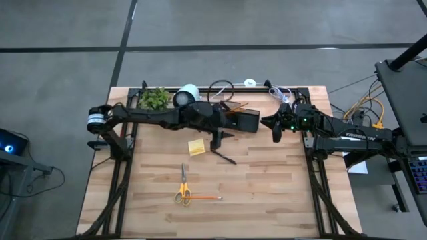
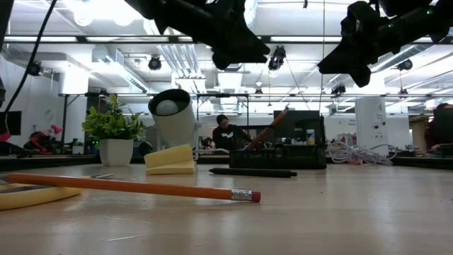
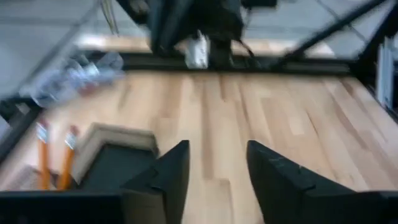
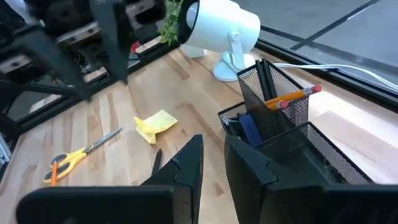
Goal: Pick and place office supplies into organizer
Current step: Put the pencil into the desk organizer
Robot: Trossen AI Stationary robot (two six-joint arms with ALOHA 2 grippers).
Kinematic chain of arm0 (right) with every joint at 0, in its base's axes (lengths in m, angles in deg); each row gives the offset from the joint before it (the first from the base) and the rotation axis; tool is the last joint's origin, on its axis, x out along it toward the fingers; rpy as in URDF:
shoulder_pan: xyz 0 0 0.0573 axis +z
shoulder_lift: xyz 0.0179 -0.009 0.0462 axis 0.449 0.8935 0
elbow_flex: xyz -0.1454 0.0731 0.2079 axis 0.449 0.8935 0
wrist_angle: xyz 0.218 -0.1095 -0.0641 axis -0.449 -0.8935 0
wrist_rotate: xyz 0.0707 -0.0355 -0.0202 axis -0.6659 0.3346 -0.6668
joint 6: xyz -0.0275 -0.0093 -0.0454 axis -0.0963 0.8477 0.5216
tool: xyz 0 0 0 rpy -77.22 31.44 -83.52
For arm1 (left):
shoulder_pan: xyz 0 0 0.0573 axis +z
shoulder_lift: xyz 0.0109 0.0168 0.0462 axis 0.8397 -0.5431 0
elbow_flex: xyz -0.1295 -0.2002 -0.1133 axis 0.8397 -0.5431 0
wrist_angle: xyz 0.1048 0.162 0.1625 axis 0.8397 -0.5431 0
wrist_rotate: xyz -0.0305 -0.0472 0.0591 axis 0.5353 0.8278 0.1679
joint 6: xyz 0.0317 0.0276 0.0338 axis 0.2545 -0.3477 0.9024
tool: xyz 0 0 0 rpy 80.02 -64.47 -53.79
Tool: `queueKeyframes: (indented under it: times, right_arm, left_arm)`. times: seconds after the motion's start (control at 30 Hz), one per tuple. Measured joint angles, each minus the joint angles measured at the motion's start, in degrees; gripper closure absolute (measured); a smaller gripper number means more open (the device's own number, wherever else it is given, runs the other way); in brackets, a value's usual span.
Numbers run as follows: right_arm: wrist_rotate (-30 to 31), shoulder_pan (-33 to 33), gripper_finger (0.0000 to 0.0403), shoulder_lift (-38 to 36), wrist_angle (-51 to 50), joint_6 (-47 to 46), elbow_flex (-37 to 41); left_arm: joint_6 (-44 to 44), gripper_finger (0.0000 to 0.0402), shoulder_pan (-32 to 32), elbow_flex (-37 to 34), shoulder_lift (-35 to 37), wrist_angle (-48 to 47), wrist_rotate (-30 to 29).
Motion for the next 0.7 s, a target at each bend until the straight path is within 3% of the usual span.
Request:
queueKeyframes:
  times: [0.2,0.33,0.7]
  right_arm:
    - [0.00,-0.01,0.0346,0.02,-0.13,-0.07,0.00]
    - [0.00,0.00,0.0346,0.02,-0.14,-0.18,0.00]
    - [0.00,-0.02,0.0346,0.04,-0.17,0.00,0.00]
  left_arm:
    - [-4.12,0.0223,-3.46,-0.04,0.49,-4.38,0.08]
    - [-4.25,0.0221,-6.13,0.18,0.78,-6.74,0.08]
    - [-5.91,0.0221,-12.91,5.13,0.89,-24.68,0.02]
